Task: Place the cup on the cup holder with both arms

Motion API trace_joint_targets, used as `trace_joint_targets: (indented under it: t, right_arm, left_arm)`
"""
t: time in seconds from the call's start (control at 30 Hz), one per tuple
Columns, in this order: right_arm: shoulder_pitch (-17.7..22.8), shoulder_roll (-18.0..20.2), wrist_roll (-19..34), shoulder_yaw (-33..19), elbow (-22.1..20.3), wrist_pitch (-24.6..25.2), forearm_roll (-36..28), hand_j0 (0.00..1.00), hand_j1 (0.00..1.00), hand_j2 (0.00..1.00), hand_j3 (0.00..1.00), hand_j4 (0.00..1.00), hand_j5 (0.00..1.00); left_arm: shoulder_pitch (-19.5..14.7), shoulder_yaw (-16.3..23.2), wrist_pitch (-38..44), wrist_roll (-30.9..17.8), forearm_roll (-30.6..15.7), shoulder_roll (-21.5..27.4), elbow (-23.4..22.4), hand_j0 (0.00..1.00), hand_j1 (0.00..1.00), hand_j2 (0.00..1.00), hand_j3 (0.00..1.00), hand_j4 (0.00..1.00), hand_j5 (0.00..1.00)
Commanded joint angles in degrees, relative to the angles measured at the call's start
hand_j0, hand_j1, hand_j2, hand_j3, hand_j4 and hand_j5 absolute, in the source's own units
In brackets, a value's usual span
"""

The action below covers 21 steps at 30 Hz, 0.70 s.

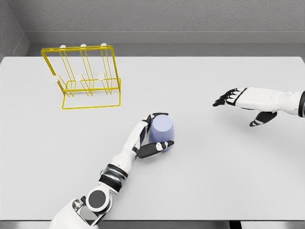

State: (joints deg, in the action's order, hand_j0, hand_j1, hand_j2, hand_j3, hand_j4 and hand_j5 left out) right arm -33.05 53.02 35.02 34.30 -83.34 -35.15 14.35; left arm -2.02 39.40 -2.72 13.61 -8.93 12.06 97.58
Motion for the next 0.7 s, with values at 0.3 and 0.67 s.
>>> trace_joint_targets:
  t: [0.3,0.67]
  right_arm:
    - [0.0,0.07,-0.02,-0.02,-0.07,0.15,-0.37,1.0,1.0,1.0,1.0,1.0,1.0]
    - [0.0,0.07,-0.02,-0.02,-0.07,0.15,-0.29,1.0,1.0,1.0,1.0,1.0,1.0]
  left_arm:
    - [-0.62,-2.48,-2.46,-0.34,-0.13,0.34,3.41,0.67,0.67,0.67,0.67,0.67,0.67]
    - [-3.43,-4.77,-9.41,-0.25,-0.57,0.34,3.41,0.67,0.67,0.67,0.67,0.67,0.67]
